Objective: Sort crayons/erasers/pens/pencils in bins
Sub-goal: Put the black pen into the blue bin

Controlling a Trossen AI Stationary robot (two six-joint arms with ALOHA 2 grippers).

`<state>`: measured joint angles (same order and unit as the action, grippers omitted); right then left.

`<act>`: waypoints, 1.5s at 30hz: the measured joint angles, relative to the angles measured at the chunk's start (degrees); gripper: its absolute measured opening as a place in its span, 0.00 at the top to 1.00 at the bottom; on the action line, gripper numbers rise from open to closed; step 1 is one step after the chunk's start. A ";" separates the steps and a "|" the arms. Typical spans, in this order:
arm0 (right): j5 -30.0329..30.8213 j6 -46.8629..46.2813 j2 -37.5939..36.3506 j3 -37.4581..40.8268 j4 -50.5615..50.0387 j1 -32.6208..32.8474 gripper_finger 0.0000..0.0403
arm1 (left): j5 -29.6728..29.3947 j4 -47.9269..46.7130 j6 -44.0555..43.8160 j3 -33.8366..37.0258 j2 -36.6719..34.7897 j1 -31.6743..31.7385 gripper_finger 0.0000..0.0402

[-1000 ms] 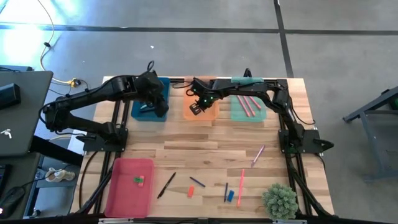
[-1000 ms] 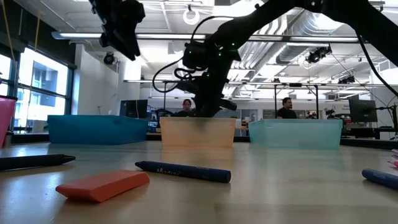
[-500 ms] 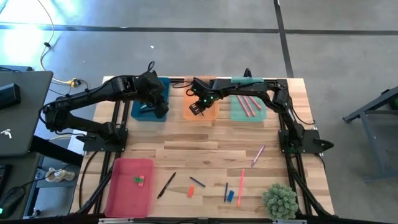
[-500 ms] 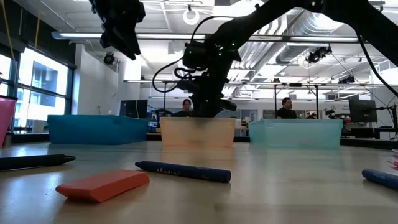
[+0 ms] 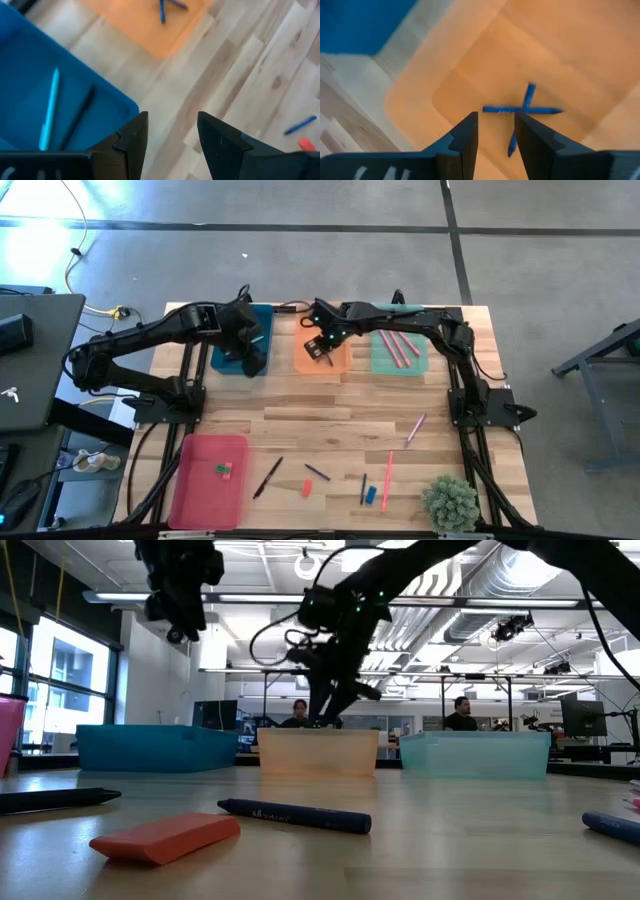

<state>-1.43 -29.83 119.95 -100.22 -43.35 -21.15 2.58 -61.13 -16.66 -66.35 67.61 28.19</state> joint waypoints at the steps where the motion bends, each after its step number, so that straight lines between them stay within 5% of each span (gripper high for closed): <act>1: 1.04 -0.42 -0.88 0.00 0.00 0.00 0.70 | 0.03 -0.77 -0.93 0.00 0.00 -0.39 0.60; 22: 11.99 -10.31 -12.43 -0.09 -6.65 6.00 0.70 | -0.28 -9.46 -17.09 0.02 -0.02 -19.07 0.45; 36: 12.41 -9.34 -12.45 -0.09 -13.46 7.34 0.70 | -1.95 -5.44 -34.23 0.04 4.11 -31.89 0.45; 45: 12.23 -3.33 -12.39 -1.55 -17.22 7.28 0.70 | -5.95 5.51 -43.53 -0.02 11.26 -38.72 0.45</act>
<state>10.81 -33.16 107.56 -101.77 -60.57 -13.87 -3.37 -55.61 -60.19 -66.37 78.88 -10.53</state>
